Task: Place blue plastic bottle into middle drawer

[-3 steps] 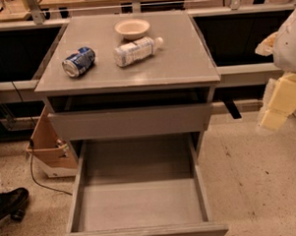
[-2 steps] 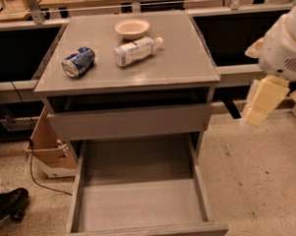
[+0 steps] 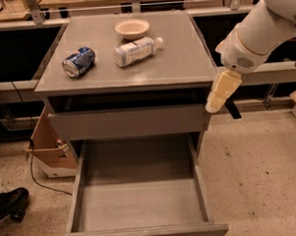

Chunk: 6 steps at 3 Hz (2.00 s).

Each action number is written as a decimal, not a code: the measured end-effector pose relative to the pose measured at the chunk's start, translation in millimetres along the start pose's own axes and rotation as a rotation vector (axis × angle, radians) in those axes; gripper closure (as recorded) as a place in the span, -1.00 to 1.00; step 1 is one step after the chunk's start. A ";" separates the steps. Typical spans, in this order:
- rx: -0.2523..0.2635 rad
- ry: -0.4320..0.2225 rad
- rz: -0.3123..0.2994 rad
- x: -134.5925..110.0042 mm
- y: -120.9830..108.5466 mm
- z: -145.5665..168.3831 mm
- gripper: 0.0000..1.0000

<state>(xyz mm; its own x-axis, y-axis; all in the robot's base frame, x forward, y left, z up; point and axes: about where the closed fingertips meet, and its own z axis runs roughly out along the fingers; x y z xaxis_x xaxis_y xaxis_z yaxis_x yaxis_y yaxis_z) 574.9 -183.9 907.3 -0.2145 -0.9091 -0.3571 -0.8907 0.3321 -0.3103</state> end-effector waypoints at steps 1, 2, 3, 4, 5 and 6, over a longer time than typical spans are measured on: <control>0.020 -0.039 -0.020 -22.8 -38.2 37.9 -1.00; 0.020 -0.039 -0.020 -22.8 -38.2 38.0 -1.00; 0.043 -0.059 0.013 -22.0 -45.5 43.9 -1.00; 0.084 -0.102 0.044 -31.6 -72.7 67.0 -1.00; 0.111 -0.144 0.036 -53.1 -105.1 93.4 -1.00; 0.150 -0.192 -0.015 -92.9 -146.5 108.4 -1.00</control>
Offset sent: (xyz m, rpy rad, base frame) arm 0.0455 0.0144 -0.0108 0.0169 -0.0330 0.0194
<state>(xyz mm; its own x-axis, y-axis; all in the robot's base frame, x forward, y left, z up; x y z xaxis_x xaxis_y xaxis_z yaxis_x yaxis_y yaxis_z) 768.8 -120.9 890.4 -0.1086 -0.8543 -0.5083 -0.8205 0.3657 -0.4393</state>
